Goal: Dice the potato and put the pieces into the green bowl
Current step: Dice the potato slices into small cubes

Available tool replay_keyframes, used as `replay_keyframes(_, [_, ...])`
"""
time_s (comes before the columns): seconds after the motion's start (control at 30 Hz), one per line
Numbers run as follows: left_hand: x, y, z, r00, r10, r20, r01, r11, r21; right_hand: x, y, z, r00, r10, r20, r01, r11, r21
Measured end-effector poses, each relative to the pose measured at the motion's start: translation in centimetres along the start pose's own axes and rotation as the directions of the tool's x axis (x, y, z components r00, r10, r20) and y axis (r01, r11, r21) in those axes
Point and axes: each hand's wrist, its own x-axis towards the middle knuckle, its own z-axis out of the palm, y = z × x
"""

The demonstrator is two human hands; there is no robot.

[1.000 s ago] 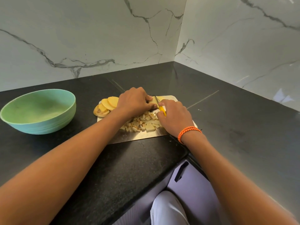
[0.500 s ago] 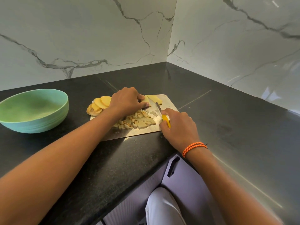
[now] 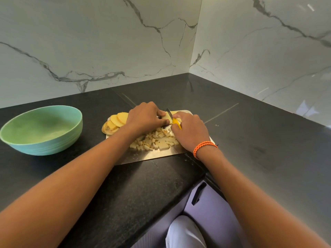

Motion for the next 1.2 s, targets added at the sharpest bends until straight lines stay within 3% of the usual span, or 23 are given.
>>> replay_keyframes(0.2, [0.0,0.1,-0.1,1.0,0.005,-0.003,-0.005,1.0,-0.006,0.6,-0.3,0.9,0.999,-0.023,-0.04,0.022,0.999,-0.04])
replay_keyframes(0.67, [-0.2,0.3,-0.1,1.0,-0.022,0.002,0.022,1.0,0.0,-3.8,0.7,-0.7,0.996,-0.057,0.064,0.063,0.993,-0.101])
replay_keyframes(0.83, [-0.5,0.6,-0.2,1.0,-0.027,0.006,0.028,0.999,-0.026,-5.5,2.0,-2.2,0.999,-0.008,0.04,0.013,0.989,-0.146])
replay_keyframes(1.2, [-0.3,-0.1,-0.5,0.998,-0.064,0.0,0.063,0.989,-0.136,-2.3,1.3,-0.6,1.0,-0.02,-0.014,0.02,0.999,0.042])
